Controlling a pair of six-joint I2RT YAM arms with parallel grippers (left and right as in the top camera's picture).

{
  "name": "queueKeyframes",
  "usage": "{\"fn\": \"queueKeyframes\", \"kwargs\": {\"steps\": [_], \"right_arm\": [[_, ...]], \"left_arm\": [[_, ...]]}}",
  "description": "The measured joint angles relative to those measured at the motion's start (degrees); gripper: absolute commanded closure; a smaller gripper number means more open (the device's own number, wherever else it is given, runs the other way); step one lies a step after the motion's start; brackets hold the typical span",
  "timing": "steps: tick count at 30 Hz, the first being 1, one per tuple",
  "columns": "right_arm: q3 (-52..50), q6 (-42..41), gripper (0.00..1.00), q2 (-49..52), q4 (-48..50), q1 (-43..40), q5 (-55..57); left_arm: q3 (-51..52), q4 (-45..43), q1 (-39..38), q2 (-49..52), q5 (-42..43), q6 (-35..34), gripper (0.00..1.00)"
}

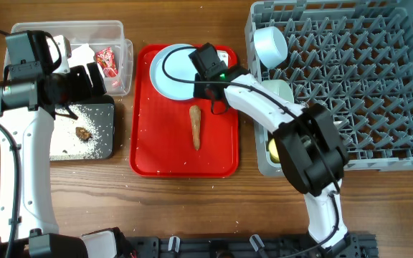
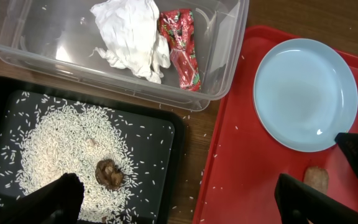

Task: Sort waste into correct bins and load items into the dishwasher rack
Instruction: 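Reach the right gripper to the light-blue plate and grasp its rim, then lift the plate and stand it upright in the dish rack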

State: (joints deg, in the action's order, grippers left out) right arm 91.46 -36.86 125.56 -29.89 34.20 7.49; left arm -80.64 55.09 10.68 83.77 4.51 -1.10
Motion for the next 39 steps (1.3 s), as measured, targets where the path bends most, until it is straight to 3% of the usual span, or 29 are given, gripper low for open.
{"fn": "queueKeyframes", "kwargs": {"steps": [5, 16, 19, 23, 28, 35, 39], "right_arm": [[0.0, -1.2, 0.95, 2.0, 1.9, 0.0, 1.2], [1.8, 1.1, 0.96, 2.0, 2.3, -0.5, 1.3], [4.0, 8.3, 0.96, -2.0, 2.0, -1.8, 1.4], [4.5, 16.7, 0.96, -15.8, 1.0, -5.2, 2.8], [6.8, 25.1, 0.96, -33.0, -2.9, -15.9, 15.9], [6.3, 57.7, 0.95, -29.6, -6.2, -24.9, 32.2], [6.2, 66.4, 0.96, -24.3, -6.8, -24.9, 33.7]], "left_arm": [[0.0, 0.0, 0.0, 0.0, 0.0, 0.0, 0.0], [0.0, 0.0, 0.0, 0.0, 0.0, 0.0, 0.0], [0.0, 0.0, 0.0, 0.0, 0.0, 0.0, 0.0], [0.0, 0.0, 0.0, 0.0, 0.0, 0.0, 0.0], [0.0, 0.0, 0.0, 0.0, 0.0, 0.0, 0.0], [0.0, 0.0, 0.0, 0.0, 0.0, 0.0, 0.0], [0.0, 0.0, 0.0, 0.0, 0.0, 0.0, 0.0]]}}
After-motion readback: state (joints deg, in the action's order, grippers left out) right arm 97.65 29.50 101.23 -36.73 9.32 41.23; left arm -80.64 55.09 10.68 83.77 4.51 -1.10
